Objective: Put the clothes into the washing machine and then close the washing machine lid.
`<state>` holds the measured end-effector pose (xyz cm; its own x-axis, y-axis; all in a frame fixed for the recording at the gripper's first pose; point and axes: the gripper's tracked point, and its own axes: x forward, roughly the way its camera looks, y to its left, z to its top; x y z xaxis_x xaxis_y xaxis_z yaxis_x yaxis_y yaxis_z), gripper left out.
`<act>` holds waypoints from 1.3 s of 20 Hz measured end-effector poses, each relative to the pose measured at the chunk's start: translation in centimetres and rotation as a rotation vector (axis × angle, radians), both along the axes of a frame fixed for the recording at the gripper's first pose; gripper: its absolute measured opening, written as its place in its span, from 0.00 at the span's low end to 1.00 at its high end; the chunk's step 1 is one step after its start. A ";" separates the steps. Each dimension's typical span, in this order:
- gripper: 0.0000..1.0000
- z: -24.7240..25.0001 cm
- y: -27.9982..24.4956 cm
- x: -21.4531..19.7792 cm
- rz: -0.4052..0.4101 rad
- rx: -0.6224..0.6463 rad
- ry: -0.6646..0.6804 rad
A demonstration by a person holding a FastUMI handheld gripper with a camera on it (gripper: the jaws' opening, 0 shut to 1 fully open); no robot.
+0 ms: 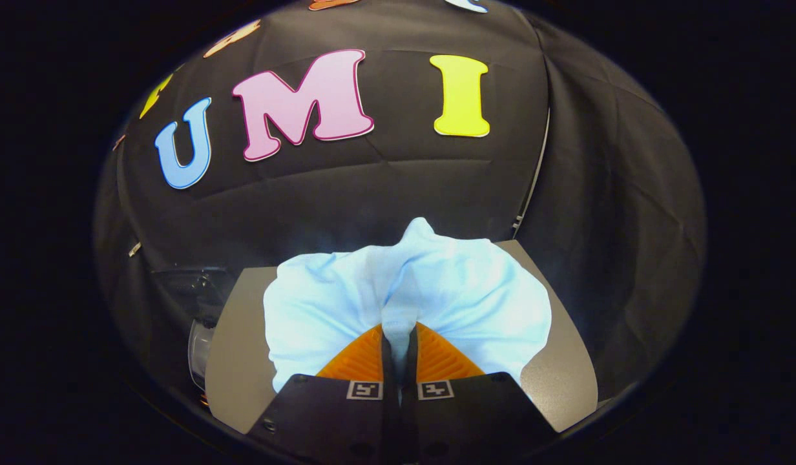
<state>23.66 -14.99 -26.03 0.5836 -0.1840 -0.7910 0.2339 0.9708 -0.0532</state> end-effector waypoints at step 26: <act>0.05 25.4 23.8 3.0 0.375 0.063 -0.498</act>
<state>26.71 8.77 -0.61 0.9007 0.1433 -0.4101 -0.1416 0.9893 0.0348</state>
